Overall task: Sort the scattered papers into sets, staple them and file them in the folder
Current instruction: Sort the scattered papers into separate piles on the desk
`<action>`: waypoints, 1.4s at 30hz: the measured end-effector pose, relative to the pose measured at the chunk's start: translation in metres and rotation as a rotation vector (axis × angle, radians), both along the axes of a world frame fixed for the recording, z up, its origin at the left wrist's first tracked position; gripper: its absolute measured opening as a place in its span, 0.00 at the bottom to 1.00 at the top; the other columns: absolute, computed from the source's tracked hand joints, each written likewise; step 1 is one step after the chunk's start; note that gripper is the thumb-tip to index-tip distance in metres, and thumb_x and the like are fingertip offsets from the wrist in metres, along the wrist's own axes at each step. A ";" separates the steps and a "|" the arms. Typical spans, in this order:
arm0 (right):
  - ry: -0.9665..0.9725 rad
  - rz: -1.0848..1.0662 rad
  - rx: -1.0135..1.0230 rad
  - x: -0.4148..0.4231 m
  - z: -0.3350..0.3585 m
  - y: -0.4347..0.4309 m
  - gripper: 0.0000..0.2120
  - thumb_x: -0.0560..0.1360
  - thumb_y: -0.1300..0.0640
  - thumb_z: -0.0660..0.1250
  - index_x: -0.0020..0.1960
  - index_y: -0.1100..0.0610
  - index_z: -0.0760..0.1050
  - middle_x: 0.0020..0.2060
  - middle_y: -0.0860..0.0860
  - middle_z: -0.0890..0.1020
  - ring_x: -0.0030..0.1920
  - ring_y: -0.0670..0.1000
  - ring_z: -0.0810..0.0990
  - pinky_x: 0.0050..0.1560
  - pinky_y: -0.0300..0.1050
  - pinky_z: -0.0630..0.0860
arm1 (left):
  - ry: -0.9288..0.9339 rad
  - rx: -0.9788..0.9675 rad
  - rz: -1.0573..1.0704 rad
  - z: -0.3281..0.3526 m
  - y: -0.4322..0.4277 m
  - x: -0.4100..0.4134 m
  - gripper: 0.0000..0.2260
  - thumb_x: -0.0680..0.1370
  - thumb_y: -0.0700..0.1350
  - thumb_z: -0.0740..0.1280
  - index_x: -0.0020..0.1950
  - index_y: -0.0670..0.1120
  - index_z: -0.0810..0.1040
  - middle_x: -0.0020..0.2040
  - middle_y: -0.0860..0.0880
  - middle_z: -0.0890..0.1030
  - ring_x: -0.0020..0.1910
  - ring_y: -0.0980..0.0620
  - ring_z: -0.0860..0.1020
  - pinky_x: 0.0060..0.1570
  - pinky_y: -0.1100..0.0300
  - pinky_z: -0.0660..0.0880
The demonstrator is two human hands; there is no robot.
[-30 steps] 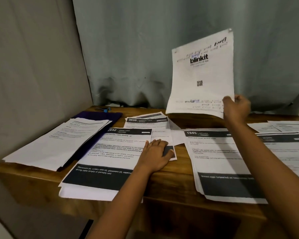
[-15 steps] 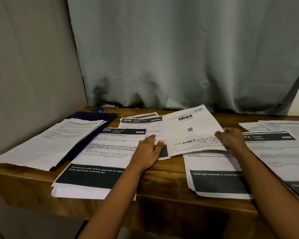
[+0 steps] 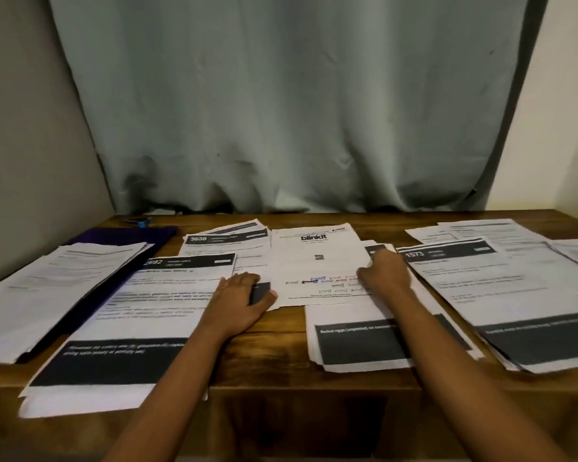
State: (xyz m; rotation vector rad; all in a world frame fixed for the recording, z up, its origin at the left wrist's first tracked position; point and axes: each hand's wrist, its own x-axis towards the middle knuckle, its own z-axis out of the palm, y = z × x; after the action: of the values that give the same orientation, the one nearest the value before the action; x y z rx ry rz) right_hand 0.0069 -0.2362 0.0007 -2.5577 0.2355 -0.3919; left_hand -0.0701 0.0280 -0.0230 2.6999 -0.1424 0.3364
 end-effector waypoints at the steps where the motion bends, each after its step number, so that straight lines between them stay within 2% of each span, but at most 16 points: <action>1: 0.001 -0.006 -0.004 -0.001 0.000 0.000 0.14 0.73 0.55 0.71 0.55 0.60 0.75 0.53 0.57 0.80 0.53 0.57 0.79 0.45 0.46 0.74 | -0.002 0.000 -0.008 0.001 0.000 -0.001 0.30 0.76 0.66 0.57 0.72 0.49 0.67 0.71 0.48 0.70 0.69 0.48 0.67 0.72 0.48 0.59; 5: 0.017 -0.022 -0.089 -0.002 0.001 -0.001 0.19 0.74 0.50 0.69 0.60 0.60 0.74 0.58 0.57 0.78 0.59 0.57 0.76 0.56 0.49 0.75 | -0.003 0.008 -0.027 0.001 -0.001 0.001 0.35 0.71 0.70 0.54 0.72 0.51 0.68 0.72 0.48 0.70 0.69 0.48 0.67 0.72 0.47 0.59; 9: 0.078 -0.026 -0.222 -0.002 0.000 -0.002 0.24 0.76 0.46 0.65 0.67 0.58 0.70 0.67 0.56 0.72 0.68 0.57 0.68 0.66 0.54 0.63 | -0.010 0.055 -0.037 -0.002 0.000 0.005 0.44 0.65 0.76 0.47 0.72 0.52 0.68 0.71 0.48 0.70 0.70 0.48 0.67 0.72 0.47 0.57; 13: 0.139 -0.032 -0.252 -0.005 -0.003 0.000 0.27 0.78 0.44 0.61 0.72 0.55 0.64 0.72 0.56 0.65 0.72 0.58 0.59 0.69 0.58 0.55 | -0.043 0.066 -0.066 -0.007 0.004 0.010 0.43 0.65 0.76 0.46 0.71 0.52 0.69 0.71 0.48 0.71 0.69 0.47 0.67 0.72 0.45 0.56; 16: 0.105 -0.036 -0.252 -0.009 -0.009 0.001 0.26 0.79 0.44 0.58 0.73 0.55 0.63 0.73 0.56 0.63 0.72 0.59 0.58 0.70 0.59 0.54 | -0.054 0.082 -0.113 -0.010 0.008 0.014 0.41 0.66 0.76 0.46 0.71 0.55 0.69 0.70 0.49 0.71 0.69 0.48 0.68 0.72 0.43 0.55; 18: 0.051 -0.035 -0.231 -0.013 -0.012 0.002 0.24 0.80 0.45 0.58 0.72 0.56 0.65 0.72 0.56 0.65 0.72 0.58 0.60 0.69 0.59 0.54 | -0.050 0.085 -0.131 -0.011 0.008 0.016 0.40 0.66 0.76 0.46 0.71 0.57 0.68 0.70 0.49 0.72 0.69 0.48 0.68 0.72 0.42 0.55; 22: -0.012 -0.002 -0.156 -0.017 -0.013 0.000 0.20 0.80 0.47 0.60 0.67 0.58 0.71 0.68 0.56 0.69 0.69 0.56 0.64 0.67 0.56 0.58 | -0.022 0.091 -0.136 -0.012 0.011 0.018 0.40 0.65 0.76 0.47 0.70 0.58 0.68 0.70 0.49 0.72 0.70 0.45 0.67 0.73 0.41 0.54; 27: -0.038 0.091 0.045 -0.021 -0.005 -0.012 0.19 0.79 0.47 0.61 0.64 0.57 0.74 0.67 0.56 0.72 0.69 0.57 0.64 0.67 0.57 0.58 | -0.042 0.088 -0.139 -0.015 0.013 0.023 0.40 0.65 0.77 0.47 0.70 0.57 0.70 0.69 0.48 0.73 0.67 0.45 0.70 0.70 0.40 0.58; 29: -0.063 0.209 0.210 -0.029 0.002 -0.013 0.19 0.78 0.49 0.64 0.64 0.58 0.74 0.64 0.55 0.75 0.67 0.56 0.69 0.66 0.55 0.61 | -0.047 0.095 -0.133 -0.015 0.013 0.023 0.40 0.65 0.76 0.48 0.70 0.57 0.70 0.69 0.48 0.73 0.67 0.45 0.70 0.70 0.40 0.59; 31: -0.059 0.370 0.415 -0.042 0.012 -0.007 0.20 0.76 0.54 0.67 0.67 0.59 0.71 0.64 0.57 0.76 0.65 0.56 0.73 0.64 0.50 0.68 | -0.050 0.091 -0.129 -0.014 0.011 0.022 0.40 0.65 0.76 0.48 0.70 0.56 0.70 0.69 0.48 0.73 0.68 0.45 0.70 0.71 0.40 0.57; 32: -0.060 0.431 0.431 -0.049 0.016 -0.003 0.23 0.76 0.59 0.68 0.69 0.59 0.69 0.65 0.57 0.75 0.65 0.56 0.73 0.63 0.48 0.70 | -0.051 0.085 -0.126 -0.014 0.010 0.021 0.40 0.64 0.76 0.48 0.69 0.56 0.70 0.69 0.48 0.73 0.68 0.45 0.70 0.71 0.40 0.56; 34: -0.091 0.508 0.296 -0.060 0.020 0.008 0.28 0.74 0.68 0.67 0.72 0.59 0.65 0.65 0.59 0.74 0.64 0.58 0.74 0.62 0.49 0.72 | -0.046 0.075 -0.124 -0.013 0.009 0.020 0.40 0.65 0.75 0.48 0.69 0.56 0.70 0.69 0.48 0.73 0.68 0.45 0.70 0.71 0.40 0.54; 36: -0.153 0.539 0.113 -0.070 0.022 0.022 0.32 0.73 0.73 0.65 0.73 0.57 0.62 0.62 0.62 0.75 0.59 0.60 0.77 0.58 0.53 0.76 | -0.032 0.077 -0.122 -0.013 0.009 0.019 0.37 0.67 0.74 0.51 0.70 0.57 0.70 0.69 0.48 0.73 0.69 0.45 0.69 0.72 0.40 0.54; 39: -0.223 0.578 -0.151 -0.079 0.015 0.036 0.31 0.74 0.71 0.64 0.74 0.57 0.60 0.64 0.64 0.73 0.57 0.63 0.78 0.54 0.56 0.78 | -0.023 0.079 -0.118 -0.011 0.007 0.018 0.32 0.69 0.69 0.54 0.70 0.57 0.69 0.71 0.48 0.70 0.70 0.45 0.67 0.73 0.41 0.53; 42: -0.255 0.611 -0.267 -0.081 0.007 0.041 0.28 0.75 0.71 0.63 0.73 0.60 0.61 0.65 0.64 0.72 0.58 0.65 0.77 0.55 0.59 0.78 | -0.013 0.072 -0.117 -0.010 0.006 0.017 0.32 0.69 0.68 0.54 0.70 0.57 0.69 0.72 0.48 0.70 0.71 0.46 0.67 0.73 0.42 0.52</action>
State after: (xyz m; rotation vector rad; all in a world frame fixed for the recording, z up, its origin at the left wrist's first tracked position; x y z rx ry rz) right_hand -0.0737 -0.1952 0.0073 -2.6301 -0.7176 -0.5236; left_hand -0.0531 0.0345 -0.0333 2.7461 -0.3210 0.3196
